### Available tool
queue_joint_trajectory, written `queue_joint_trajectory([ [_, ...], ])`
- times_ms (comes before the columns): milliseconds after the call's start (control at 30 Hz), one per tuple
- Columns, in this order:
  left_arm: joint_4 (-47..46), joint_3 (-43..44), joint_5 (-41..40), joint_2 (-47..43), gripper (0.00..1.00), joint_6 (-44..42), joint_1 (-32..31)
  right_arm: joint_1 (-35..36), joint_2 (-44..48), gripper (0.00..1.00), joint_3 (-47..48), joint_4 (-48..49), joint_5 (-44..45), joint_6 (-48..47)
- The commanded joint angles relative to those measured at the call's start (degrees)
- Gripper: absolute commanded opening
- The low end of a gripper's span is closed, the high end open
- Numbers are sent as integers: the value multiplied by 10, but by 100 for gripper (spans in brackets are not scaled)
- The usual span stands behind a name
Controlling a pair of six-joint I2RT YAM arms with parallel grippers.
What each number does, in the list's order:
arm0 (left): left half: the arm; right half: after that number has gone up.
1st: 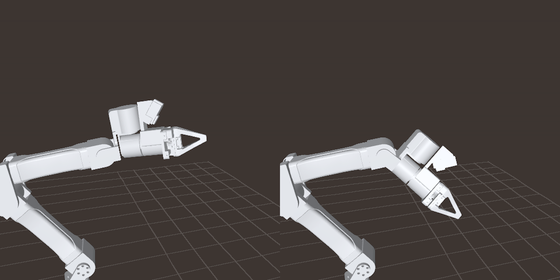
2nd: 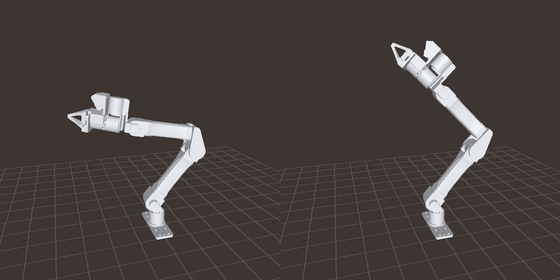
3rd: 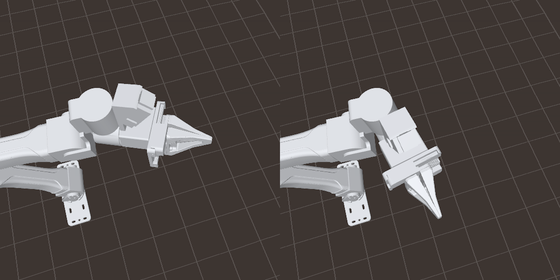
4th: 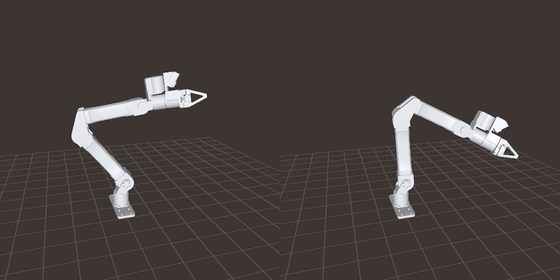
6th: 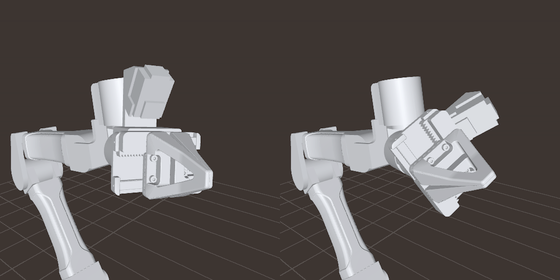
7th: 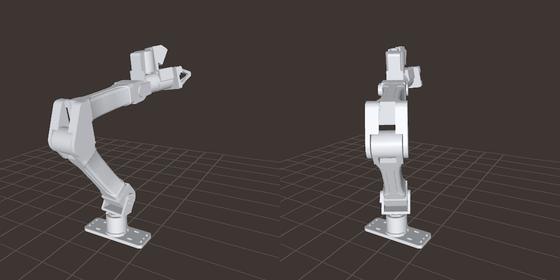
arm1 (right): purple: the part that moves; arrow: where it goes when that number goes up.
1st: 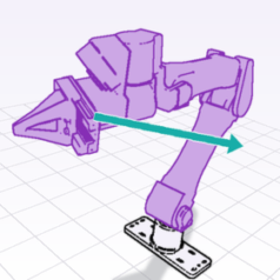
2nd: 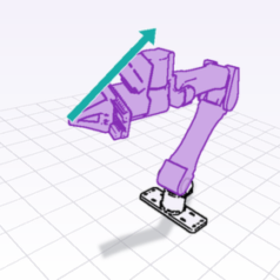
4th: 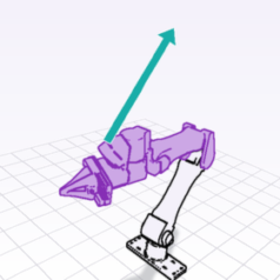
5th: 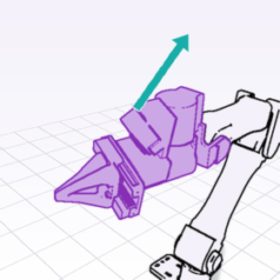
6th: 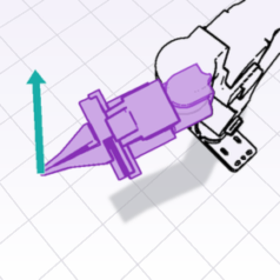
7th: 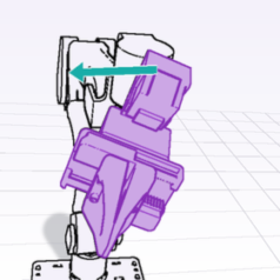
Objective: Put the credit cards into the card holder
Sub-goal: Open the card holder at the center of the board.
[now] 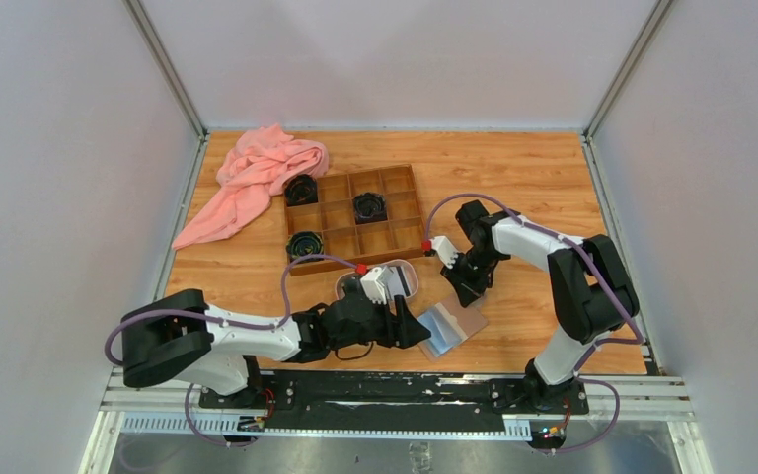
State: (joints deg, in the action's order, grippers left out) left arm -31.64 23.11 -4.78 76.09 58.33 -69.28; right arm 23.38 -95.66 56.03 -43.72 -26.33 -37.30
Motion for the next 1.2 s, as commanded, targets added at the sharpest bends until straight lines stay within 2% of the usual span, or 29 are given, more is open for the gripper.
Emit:
queue_joint_trajectory([
  [0,-22,16,-29,30,67,31,-8,3,-27,7,-2,-23,27,-1],
  [367,-62,52,-33,121,67,66,-9,3,-31,7,-3,-24,27,-1],
  [467,-64,57,-44,140,64,84,-9,3,-30,7,-3,-24,27,-1],
  [633,-64,55,-57,156,60,112,-9,4,-31,7,-2,-25,26,-1],
  [1167,-64,76,-83,190,60,125,-9,4,-31,7,-1,-26,24,-1],
])
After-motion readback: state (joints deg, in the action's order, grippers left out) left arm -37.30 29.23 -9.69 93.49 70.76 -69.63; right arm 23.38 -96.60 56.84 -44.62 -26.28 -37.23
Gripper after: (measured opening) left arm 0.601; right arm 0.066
